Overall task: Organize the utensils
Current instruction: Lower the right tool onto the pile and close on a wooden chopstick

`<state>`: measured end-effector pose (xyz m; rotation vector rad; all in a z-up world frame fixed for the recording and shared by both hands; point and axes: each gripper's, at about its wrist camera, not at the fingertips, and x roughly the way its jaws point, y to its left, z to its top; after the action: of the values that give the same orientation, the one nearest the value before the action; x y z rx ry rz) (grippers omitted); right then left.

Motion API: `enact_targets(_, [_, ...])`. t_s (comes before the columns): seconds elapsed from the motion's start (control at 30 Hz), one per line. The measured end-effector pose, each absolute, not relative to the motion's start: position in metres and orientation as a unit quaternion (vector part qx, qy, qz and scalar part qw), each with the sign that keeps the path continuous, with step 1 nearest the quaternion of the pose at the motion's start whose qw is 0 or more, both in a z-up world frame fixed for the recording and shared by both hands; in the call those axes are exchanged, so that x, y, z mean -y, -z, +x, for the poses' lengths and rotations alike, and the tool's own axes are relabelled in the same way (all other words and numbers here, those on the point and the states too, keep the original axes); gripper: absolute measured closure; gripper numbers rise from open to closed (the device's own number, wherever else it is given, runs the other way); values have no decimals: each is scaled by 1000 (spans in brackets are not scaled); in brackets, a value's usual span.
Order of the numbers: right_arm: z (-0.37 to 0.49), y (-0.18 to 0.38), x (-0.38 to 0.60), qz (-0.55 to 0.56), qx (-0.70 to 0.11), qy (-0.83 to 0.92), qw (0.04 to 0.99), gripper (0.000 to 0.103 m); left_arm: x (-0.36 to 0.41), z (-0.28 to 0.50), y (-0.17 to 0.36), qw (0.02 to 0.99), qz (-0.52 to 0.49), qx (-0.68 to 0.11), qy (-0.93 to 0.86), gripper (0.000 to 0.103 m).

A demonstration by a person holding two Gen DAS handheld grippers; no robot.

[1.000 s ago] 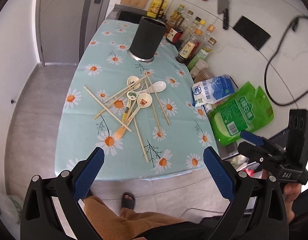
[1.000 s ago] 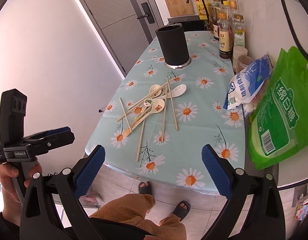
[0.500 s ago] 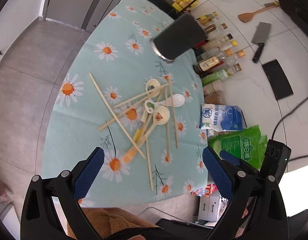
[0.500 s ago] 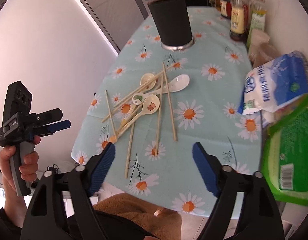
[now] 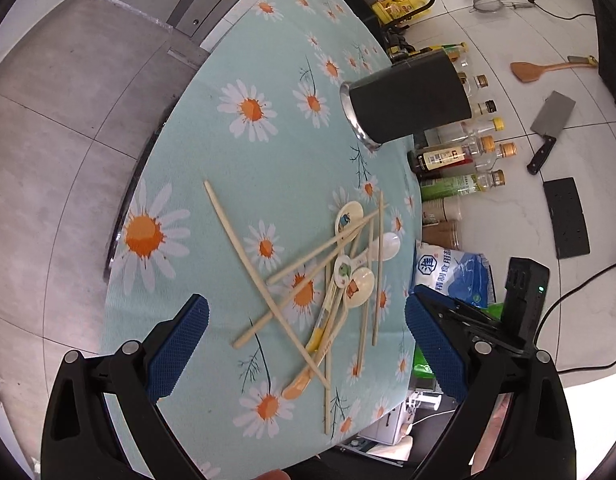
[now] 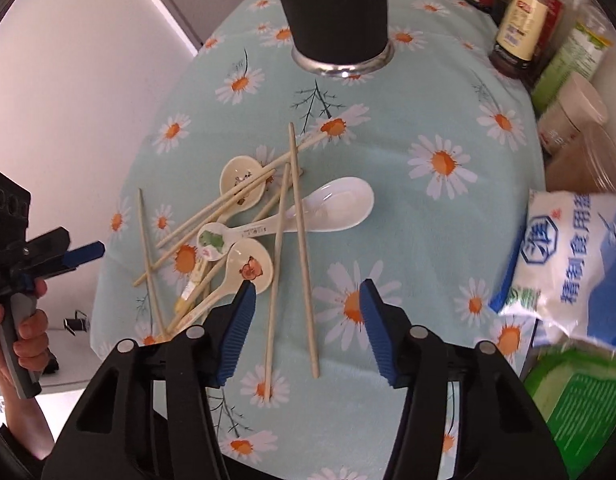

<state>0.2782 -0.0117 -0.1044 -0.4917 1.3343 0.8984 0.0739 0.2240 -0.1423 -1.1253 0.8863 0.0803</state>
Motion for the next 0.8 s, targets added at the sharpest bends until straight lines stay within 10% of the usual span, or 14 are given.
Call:
enact_targets(0.33, [290,133,-13,-279,-629,-388,613,75,-229,76,150,750,-527,-399,-24,8])
enact_targets(0.8, [292,139,-42,-304,-639,-398,584,84,-224,67,159,742,-534,-403,-40,8])
